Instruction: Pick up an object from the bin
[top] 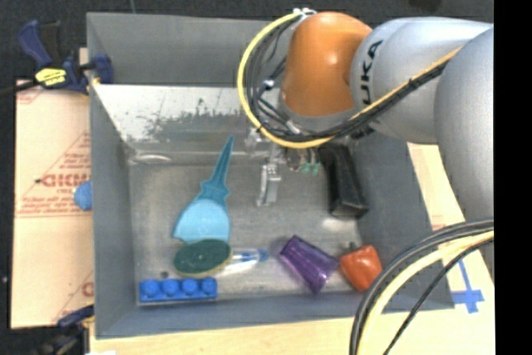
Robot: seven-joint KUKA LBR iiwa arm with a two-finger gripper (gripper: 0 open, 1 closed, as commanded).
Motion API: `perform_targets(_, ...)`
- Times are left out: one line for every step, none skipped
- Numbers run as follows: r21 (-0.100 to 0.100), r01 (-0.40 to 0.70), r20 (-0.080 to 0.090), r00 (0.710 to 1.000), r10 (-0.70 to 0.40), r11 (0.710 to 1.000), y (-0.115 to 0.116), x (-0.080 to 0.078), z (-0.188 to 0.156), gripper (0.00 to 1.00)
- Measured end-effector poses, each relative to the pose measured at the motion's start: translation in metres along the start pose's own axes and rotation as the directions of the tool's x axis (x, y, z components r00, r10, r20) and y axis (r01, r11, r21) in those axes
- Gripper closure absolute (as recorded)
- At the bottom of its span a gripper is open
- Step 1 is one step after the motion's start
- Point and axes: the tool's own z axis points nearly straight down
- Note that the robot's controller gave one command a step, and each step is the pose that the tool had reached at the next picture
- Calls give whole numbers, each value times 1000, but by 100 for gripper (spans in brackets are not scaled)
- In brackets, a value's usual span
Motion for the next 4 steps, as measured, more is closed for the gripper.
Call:
perform_targets(0,-1,8,1000,1,1000,0,-2,-5,0)
perform_targets(3,562,7,827,-562,827,42,-17,73,0)
perform_targets(3,433,12,901,-433,901,53,-23,18,0)
perform_targets(0,674,5,739,-674,739,88,2,43,0)
